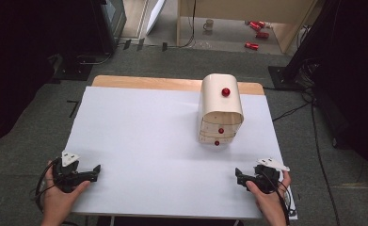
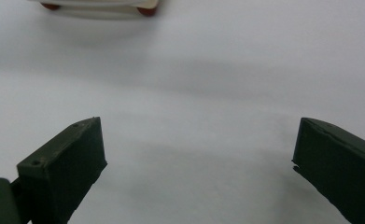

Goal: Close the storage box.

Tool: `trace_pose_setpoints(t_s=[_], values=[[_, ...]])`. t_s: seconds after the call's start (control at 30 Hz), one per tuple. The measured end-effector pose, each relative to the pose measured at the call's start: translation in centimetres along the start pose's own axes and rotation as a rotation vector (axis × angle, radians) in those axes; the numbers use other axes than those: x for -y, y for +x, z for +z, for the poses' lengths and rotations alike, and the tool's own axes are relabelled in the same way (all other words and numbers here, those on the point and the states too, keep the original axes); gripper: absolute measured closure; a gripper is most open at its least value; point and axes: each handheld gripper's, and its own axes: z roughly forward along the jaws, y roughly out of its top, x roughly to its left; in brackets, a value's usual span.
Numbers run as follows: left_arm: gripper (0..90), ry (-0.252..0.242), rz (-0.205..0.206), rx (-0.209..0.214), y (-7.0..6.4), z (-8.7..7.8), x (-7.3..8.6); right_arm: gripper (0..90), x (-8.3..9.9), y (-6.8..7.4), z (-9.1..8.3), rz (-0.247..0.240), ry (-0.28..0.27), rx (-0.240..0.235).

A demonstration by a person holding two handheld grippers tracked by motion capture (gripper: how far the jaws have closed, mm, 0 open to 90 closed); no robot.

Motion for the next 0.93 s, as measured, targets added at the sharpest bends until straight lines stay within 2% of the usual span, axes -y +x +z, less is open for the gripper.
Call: trace_pose_setpoints(t_s=[0.13,0.3,0.43,0.6,0.93], values=[[0.0,0.000,-0.001,0.000,0.0,0.0,0.0,1.9,0.8,-1.0,-0.4,0.011,0.006,0.022],[0.0,0.000,0.000,0.000,0.0,0.0,0.0,2.0,1.9,-2.1,-0.7,-0.018,0.017,0.068],[0.0,0.001,0.000,0.000,0.0,0.0,0.0,1.9,2.7,-2.3,-0.8,-0.079,-0.014,0.064],[0.0,-0.001,-0.001,0.000,0.0,0.0,0.0,1.9,2.9,-2.3,-0.8,-0.082,-0.034,0.060],[0.0,-0.001,-0.001,0.000,0.0,0.0,0.0,2.0,3.0,-2.3,-0.8,-0.082,-0.039,0.061]])
